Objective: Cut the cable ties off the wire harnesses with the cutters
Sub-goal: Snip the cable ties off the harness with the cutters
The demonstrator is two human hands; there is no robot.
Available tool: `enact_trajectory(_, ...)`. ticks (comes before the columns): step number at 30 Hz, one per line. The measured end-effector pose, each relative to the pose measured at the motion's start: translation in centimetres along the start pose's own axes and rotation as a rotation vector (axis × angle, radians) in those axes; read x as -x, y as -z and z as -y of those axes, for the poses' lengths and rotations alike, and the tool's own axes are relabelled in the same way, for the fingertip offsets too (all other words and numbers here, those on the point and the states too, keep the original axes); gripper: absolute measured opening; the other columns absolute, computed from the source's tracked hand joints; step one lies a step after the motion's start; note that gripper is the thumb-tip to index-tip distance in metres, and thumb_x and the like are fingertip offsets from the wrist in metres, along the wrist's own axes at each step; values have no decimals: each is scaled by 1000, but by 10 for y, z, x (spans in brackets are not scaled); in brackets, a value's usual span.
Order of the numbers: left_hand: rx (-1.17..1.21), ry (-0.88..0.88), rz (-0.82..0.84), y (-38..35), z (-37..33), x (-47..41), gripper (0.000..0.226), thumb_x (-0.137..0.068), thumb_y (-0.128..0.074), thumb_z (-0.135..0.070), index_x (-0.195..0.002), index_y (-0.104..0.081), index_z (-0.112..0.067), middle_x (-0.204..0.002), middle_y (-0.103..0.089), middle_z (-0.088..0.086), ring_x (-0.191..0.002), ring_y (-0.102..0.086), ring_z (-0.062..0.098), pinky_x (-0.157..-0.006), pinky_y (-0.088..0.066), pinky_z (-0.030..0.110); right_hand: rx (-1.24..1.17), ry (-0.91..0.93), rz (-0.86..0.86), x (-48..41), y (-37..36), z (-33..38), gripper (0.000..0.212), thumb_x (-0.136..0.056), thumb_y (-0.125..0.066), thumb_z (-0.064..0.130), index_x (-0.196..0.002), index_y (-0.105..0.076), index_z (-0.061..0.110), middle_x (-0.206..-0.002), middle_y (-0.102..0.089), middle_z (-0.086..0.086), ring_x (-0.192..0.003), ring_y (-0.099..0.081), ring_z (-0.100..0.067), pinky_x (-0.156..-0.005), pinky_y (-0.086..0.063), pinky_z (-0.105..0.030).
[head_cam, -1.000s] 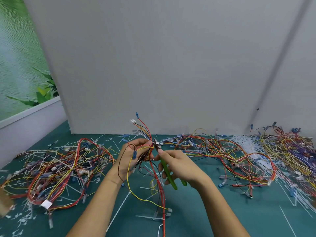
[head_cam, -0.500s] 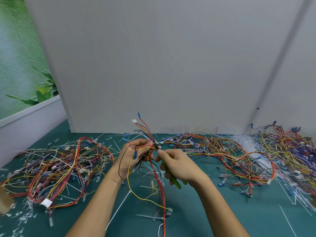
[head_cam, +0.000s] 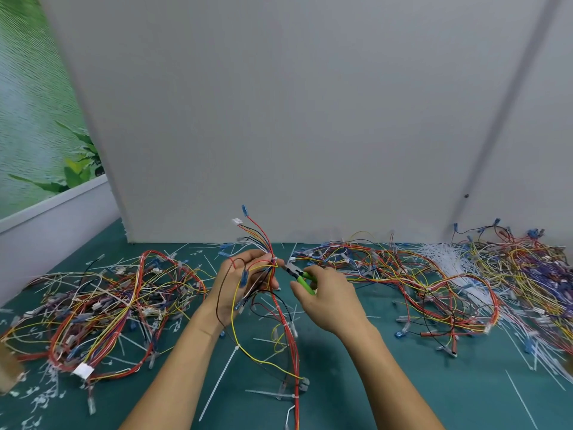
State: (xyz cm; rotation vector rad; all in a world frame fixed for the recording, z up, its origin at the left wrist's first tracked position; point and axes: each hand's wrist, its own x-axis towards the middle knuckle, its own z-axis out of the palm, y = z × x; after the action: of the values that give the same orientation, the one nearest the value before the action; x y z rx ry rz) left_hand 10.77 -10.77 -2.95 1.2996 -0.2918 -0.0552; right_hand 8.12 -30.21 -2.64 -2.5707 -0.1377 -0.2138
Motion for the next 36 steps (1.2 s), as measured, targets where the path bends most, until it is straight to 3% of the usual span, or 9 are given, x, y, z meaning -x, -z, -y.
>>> enact_trajectory(9,-43,42,75,-5,-5,4,18,-87,-66,-30,-93,-79,-19,-124,-68,22,-68,-71,27,-74,-55,41,118,26,-19,-1,-3,-1,52,-93,-67,50,-141,-56,34,-127,-62,0,-123,-48,-26,-104,-35,-42)
enact_trajectory(12,-57,53,77,-6,-7,5,16,-87,-65,-29,-91,-79,-22,-126,-70,13,-67,-72,27,-72,-57,40,113,34,-27,-2,-4,-1,52,-92,-69,49,-140,-58,33,-127,-62,1,-123,-48,-26,-102,-34,-41)
enact_trajectory(16,-75,53,108,0,-6,3,24,-93,-60,-23,-103,-70,-4,-130,-68,9,-66,-71,27,-71,-58,40,124,20,-15,-2,-4,-1,53,-91,-69,50,-140,-58,34,-127,-62,1,-123,-48,-26,-103,-35,-42)
enact_trajectory(19,-98,63,118,1,-6,2,34,-94,-59,-22,-111,-63,7,-129,-69,10,-67,-71,27,-65,-60,35,107,2,-1,-2,-5,-1,53,-90,-70,50,-139,-58,34,-126,-63,0,-124,-48,-27,-104,-35,-43)
enact_trajectory(26,-99,87,33,-4,-7,4,26,-87,-65,-27,-99,-75,-6,-109,-74,20,-68,-72,29,-67,-57,36,56,-38,55,-3,-4,-4,44,-94,-65,51,-134,-62,31,-121,-68,3,-119,-57,-25,-104,-40,-43)
enact_trajectory(28,-103,93,-50,-5,-5,2,25,-88,-67,-22,-100,-73,-1,-104,-72,28,-67,-73,32,-62,-54,32,-142,-54,101,-3,-2,-5,30,-99,-59,47,-112,-69,21,-97,-68,1,-96,-62,-24,-90,-47,-41)
enact_trajectory(30,-79,119,-118,-6,-2,0,23,-93,-65,-13,-105,-68,6,-98,-69,35,-71,-74,37,-59,-57,30,-456,-108,113,-3,2,-2,38,-105,-52,44,-100,-67,10,-84,-65,-1,-77,-58,-19,-72,-50,-36)
enact_trajectory(33,-38,126,-124,-10,-1,0,18,-94,-63,-9,-104,-67,6,-86,-71,24,-75,-75,37,-57,-59,31,-873,-246,168,0,9,9,41,-109,-42,44,-109,-66,11,-87,-66,-3,-71,-60,-15,-61,-59,-36)
enact_trajectory(36,-78,85,-101,-12,-2,1,14,-93,-65,-10,-99,-72,1,-81,-73,15,-74,-72,28,-59,-58,30,-1010,-245,222,1,11,15,43,-108,-44,45,-111,-68,9,-82,-68,-2,-67,-63,-12,-60,-61,-36)
